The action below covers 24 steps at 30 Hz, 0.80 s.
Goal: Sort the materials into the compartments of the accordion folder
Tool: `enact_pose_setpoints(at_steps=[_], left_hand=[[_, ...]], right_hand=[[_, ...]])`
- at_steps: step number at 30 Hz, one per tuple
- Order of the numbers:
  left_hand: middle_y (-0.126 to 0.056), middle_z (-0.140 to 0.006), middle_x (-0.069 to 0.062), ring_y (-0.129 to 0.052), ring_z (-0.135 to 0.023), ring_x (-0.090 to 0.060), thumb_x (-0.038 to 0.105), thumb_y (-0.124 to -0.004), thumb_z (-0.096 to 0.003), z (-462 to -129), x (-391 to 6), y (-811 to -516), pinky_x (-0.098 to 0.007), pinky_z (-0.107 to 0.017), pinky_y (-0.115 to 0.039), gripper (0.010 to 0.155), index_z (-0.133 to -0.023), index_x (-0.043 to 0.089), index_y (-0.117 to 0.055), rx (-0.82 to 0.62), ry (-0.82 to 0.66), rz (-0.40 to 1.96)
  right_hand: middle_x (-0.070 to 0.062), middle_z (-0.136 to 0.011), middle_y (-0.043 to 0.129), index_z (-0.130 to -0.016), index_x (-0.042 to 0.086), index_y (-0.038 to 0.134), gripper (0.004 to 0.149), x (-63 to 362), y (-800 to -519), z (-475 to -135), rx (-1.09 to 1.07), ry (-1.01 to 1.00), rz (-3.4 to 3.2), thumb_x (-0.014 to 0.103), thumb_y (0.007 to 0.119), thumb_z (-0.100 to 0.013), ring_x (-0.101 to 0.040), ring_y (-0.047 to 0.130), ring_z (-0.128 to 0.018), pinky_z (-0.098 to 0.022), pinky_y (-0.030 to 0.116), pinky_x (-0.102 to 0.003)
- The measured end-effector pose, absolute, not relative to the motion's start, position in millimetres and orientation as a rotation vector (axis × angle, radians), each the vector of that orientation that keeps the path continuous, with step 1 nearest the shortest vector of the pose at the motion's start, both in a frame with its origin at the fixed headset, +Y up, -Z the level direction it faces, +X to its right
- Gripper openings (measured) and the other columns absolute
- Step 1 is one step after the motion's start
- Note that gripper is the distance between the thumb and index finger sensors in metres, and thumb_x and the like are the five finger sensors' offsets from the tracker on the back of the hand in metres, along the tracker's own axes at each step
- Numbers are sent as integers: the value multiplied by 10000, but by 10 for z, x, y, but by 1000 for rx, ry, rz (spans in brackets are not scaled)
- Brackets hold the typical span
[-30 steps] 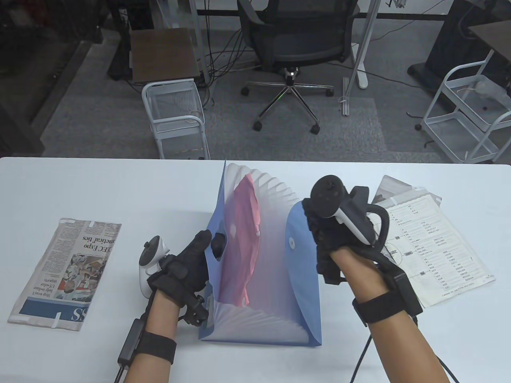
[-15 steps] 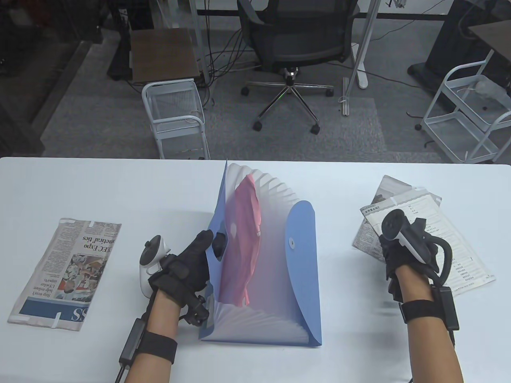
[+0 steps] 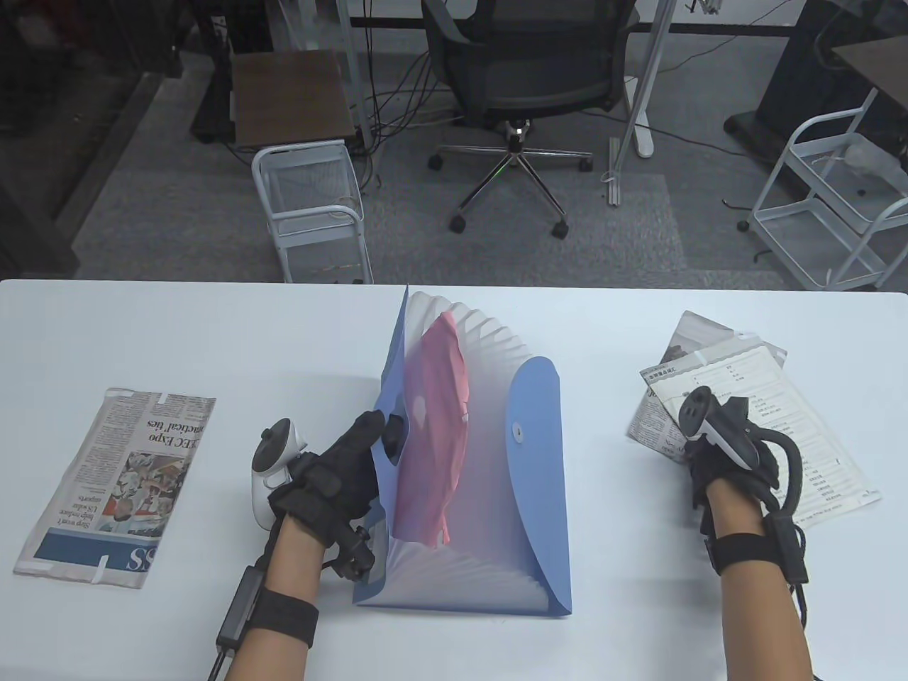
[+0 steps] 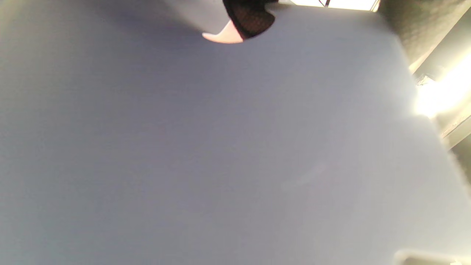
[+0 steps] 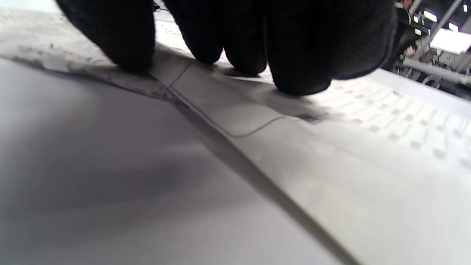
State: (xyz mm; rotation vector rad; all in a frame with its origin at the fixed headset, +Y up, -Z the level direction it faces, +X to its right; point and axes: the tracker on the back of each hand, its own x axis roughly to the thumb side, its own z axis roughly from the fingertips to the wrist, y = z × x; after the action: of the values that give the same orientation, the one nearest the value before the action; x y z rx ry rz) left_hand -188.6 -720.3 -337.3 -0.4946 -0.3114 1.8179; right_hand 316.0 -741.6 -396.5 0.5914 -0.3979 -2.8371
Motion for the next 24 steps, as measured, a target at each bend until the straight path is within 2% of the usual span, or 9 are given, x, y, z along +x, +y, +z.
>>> enact_pose_setpoints(at_steps=[5, 9, 12, 18, 21, 24], left_hand=[[1, -1193, -339, 7, -993, -634, 737, -689, -610, -3368, -1893, -7201, -747, -598, -243, 772, -1033, 99, -587, -490, -309, 1828], [1, -1192, -342, 7, -992, -634, 736, -690, -610, -3365, -1893, -7197, -748, -597, -243, 770, -1031, 99, -588, -490, -310, 1832], [1, -1192, -341, 8, -993, -633, 736, -688, -611, -3365, -1890, -7199, -747, -597, -242, 770, -1031, 99, -587, -489, -310, 1829], [2, -1192, -343, 6, -992, -634, 736, -686, -611, -3360, -1899, -7200, -748, -596, -240, 771, -1032, 98, -586, -485, -310, 1839], [2, -1192, -342, 7, -992, -634, 736, -683, -612, -3356, -1900, -7195, -747, -595, -237, 770, -1032, 98, -586, -482, -309, 1848], [4, -1192, -342, 8, -992, -634, 735, -683, -613, -3353, -1907, -7194, -747, -594, -235, 768, -1032, 99, -585, -478, -308, 1853]], right_hand=[[-151, -942, 858, -983, 168, 687, 487, 3075, -7481, -3976, 490, -296, -2675, 360, 798, -549, -358, 1032, -652, -433, 921, -483], [-93, -934, 869, -1009, 189, 623, 566, 3093, -7411, -3931, 509, -287, -2668, 285, 891, -520, -321, 1050, -605, -415, 926, -454], [-45, -935, 867, -1026, 198, 589, 619, 3103, -7340, -3858, 516, -292, -2623, 267, 920, -508, -289, 1062, -561, -389, 936, -423], [-32, -921, 869, -1013, 215, 587, 560, 3200, -7168, -3692, 550, -202, -2613, 244, 843, -516, -304, 1047, -544, -388, 914, -442], [-42, -903, 881, -1014, 212, 583, 518, 3291, -6917, -3583, 600, -159, -2641, 260, 743, -524, -332, 1036, -546, -386, 900, -457], [-64, -917, 873, -1025, 198, 572, 506, 3361, -6616, -3494, 640, -144, -2698, 245, 713, -541, -361, 1030, -575, -408, 893, -485]])
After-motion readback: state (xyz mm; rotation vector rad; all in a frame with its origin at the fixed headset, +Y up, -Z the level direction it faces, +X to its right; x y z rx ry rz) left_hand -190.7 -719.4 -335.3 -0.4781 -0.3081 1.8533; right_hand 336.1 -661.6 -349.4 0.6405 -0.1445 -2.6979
